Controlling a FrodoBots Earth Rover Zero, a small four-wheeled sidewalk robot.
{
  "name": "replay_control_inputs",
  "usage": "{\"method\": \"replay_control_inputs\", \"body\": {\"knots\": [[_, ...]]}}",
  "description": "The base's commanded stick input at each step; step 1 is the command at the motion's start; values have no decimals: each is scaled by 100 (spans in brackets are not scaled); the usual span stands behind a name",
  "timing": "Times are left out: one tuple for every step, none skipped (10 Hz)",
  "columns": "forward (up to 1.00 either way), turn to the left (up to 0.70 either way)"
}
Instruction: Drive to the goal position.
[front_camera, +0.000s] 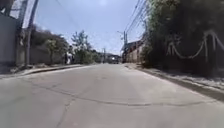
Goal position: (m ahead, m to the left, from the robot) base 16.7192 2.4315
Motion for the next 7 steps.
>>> {"method": "replay_control_inputs", "body": {"knots": [[100, -16], [100, 1], [100, 1], [100, 1], [100, 1], [100, 1], [100, 1]]}}
